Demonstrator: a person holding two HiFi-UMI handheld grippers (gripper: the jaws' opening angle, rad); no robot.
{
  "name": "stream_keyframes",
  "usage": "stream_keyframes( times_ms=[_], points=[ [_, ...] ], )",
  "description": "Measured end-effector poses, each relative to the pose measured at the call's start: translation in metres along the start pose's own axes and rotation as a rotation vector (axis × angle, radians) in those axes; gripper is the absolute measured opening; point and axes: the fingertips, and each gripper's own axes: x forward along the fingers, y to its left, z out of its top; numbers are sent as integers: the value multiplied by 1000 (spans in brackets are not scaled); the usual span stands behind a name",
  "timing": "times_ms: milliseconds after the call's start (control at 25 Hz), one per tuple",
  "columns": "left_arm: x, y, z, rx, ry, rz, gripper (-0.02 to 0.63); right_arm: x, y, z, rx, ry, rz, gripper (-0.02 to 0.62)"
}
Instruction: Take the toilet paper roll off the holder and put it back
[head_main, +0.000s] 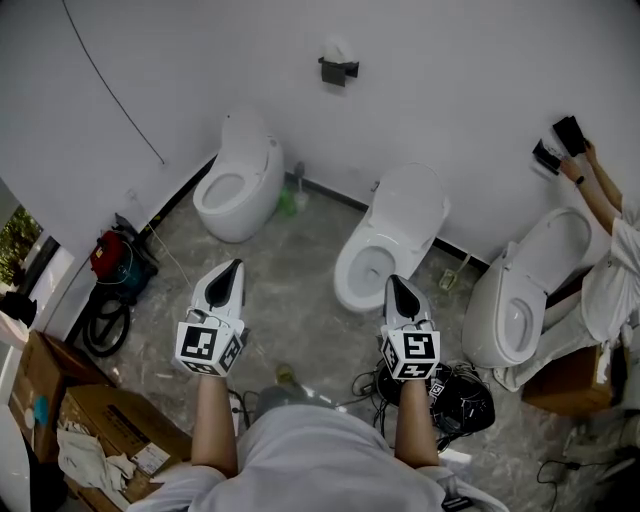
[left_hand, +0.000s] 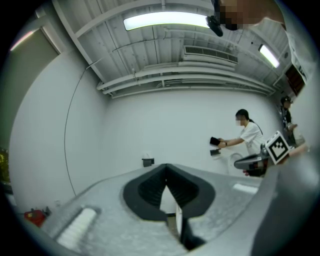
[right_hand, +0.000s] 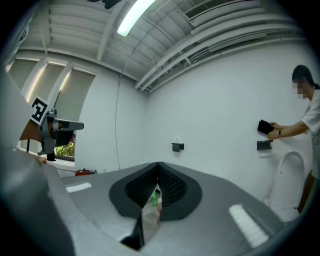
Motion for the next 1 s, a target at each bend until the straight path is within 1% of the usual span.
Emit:
stream_keyframes(
  times_ms=[240, 520, 720, 1000],
  points=[
    [17, 21, -12, -8, 18, 4, 0, 29, 5, -4, 0, 12, 5, 0],
    [63, 65, -23, -14, 20, 3, 0, 93, 6, 1, -6, 9, 1, -1],
    [96, 105, -22, -16, 17, -13, 0, 145, 14, 16, -8, -2, -7, 0],
    [124, 175, -23, -25, 15, -17, 0, 212, 49, 30, -29, 2, -12, -1]
  ],
)
